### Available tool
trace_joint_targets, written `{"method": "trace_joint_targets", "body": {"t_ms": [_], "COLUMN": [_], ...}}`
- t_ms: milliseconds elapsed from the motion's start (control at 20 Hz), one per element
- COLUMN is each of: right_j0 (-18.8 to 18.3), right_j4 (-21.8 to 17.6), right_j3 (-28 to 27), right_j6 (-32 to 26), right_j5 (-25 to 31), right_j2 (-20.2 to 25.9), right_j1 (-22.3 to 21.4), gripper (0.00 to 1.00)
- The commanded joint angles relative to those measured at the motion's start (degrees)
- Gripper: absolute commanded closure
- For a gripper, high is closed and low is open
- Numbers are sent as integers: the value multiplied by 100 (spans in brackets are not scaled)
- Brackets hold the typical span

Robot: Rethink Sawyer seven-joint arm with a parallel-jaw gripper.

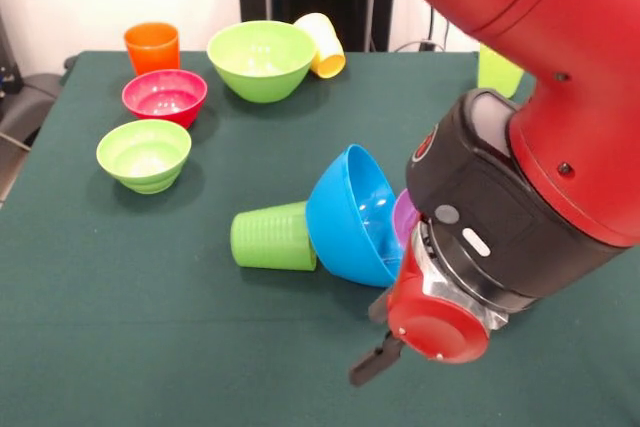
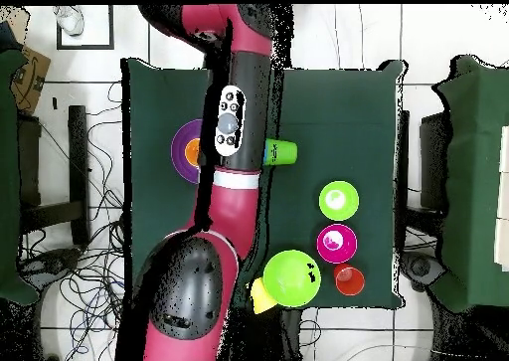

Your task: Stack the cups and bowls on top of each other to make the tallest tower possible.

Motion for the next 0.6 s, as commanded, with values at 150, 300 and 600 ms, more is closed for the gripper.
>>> {"method": "trace_joint_targets", "body": {"t_ms": [150,300,600], "right_j0": [-186,-240,-301], "right_j4": [-2341,-2646,-3025], "right_j3": [679,747,871], "right_j6": [-1005,-1187,-1385], "right_j5": [1312,1200,1211], "right_j2": [1858,1982,2080], "right_j1": [188,228,271], "gripper": [0,0,0]}}
